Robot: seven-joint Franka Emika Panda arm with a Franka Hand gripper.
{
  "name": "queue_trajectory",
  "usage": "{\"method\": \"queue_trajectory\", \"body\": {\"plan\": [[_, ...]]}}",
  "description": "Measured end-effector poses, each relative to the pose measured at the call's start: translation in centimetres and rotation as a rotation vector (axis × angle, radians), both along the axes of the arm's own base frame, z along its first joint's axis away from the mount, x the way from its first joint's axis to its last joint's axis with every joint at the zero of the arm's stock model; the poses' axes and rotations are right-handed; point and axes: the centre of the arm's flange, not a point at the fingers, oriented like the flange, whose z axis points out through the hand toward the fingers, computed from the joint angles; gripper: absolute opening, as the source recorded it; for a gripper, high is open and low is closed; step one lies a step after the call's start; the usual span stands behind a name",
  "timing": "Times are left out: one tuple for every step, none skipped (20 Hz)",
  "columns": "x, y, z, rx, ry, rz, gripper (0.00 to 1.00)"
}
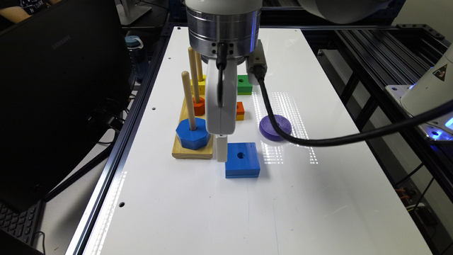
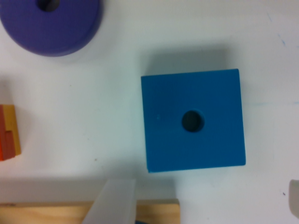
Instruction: Pick up blue block.
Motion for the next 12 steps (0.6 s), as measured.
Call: {"method": "queue_trajectory", "body": {"plan": [[-0.04,0.00,0.00,0.000,0.000,0.000,1.00],[-0.08,0.00,0.00,-0.001,0.001,0.000,1.00],[-0.14,0.01,-0.03,-0.001,0.002,0.001,1.00],[-0.21,0.04,-0.08,-0.001,0.003,0.001,1.00],[-0.28,0.07,-0.13,-0.001,0.005,0.002,1.00],[-0.35,0.11,-0.17,-0.002,0.006,0.002,1.00],[-0.42,0.13,-0.20,-0.002,0.007,0.003,1.00],[-0.47,0.12,-0.21,-0.002,0.008,0.003,1.00],[-0.56,0.11,-0.20,-0.003,0.008,0.003,1.00],[-0.64,0.10,-0.15,-0.004,0.008,0.003,1.00],[-0.73,0.09,-0.07,-0.004,0.007,0.003,1.00],[-0.82,0.08,-0.01,-0.005,0.007,0.004,1.00]]}}
